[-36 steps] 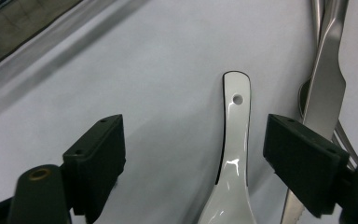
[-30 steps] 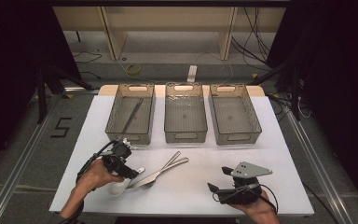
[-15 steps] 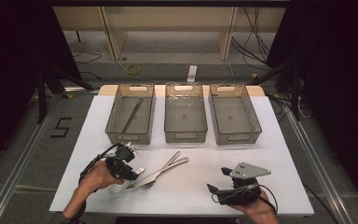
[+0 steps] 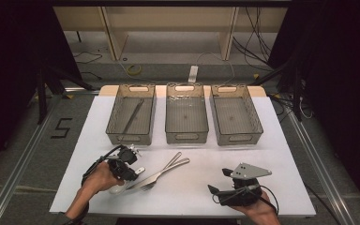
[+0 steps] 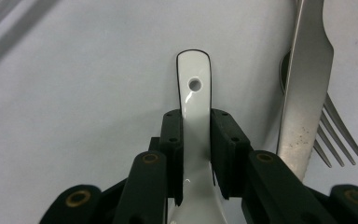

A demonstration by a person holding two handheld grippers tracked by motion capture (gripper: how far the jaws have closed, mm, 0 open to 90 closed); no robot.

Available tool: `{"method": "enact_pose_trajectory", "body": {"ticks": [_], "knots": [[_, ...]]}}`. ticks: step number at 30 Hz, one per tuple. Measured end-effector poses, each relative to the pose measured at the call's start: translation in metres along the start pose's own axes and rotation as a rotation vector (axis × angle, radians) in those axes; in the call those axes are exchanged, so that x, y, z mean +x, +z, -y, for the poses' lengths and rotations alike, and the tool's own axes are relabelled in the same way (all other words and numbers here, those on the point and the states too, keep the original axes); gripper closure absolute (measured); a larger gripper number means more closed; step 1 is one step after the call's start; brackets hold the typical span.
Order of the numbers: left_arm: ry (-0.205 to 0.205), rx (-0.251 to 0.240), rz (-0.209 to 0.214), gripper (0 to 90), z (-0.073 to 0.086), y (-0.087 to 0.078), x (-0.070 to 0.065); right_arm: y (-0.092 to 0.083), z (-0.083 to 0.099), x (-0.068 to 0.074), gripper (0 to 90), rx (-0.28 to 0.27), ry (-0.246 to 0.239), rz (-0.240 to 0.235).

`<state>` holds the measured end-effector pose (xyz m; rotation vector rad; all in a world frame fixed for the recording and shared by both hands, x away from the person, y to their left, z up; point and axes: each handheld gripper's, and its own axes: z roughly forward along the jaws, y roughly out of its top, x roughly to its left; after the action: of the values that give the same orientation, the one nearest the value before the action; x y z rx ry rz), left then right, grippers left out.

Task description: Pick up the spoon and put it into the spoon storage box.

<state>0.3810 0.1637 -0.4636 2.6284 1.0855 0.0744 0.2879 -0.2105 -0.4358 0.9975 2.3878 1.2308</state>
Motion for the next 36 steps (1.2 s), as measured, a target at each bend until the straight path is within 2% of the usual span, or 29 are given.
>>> {"method": "enact_pose_trajectory", "body": {"ticks": [7,12,20,24,27,30,36], "knots": [[-0.002,-0.009,0.013,75.5,0.001,-0.001,0.003,-0.001,0.0,0.0,25.1,-0.003,0.002,0.005],[-0.024,-0.056,0.01,75.5,0.002,-0.009,0.008,-0.002,0.0,-0.001,25.2,-0.004,-0.002,0.009],[-0.04,-0.087,0.03,75.7,0.005,-0.015,0.016,-0.002,0.0,-0.001,25.3,-0.004,-0.001,0.011],[-0.07,-0.148,0.046,75.7,0.005,-0.025,0.018,-0.002,0.0,-0.001,25.3,-0.005,0.0,0.009],[-0.114,-0.228,0.071,75.7,0.003,-0.037,0.02,-0.002,0.0,-0.001,25.4,-0.004,-0.001,0.012],[-0.109,-0.263,0.061,75.6,0.0,-0.044,0.019,-0.003,0.0,-0.002,25.3,-0.009,0.006,0.011],[-0.133,-0.337,0.094,75.6,-0.009,-0.05,0.019,-0.003,0.001,-0.002,25.3,-0.01,0.008,0.015]]}}
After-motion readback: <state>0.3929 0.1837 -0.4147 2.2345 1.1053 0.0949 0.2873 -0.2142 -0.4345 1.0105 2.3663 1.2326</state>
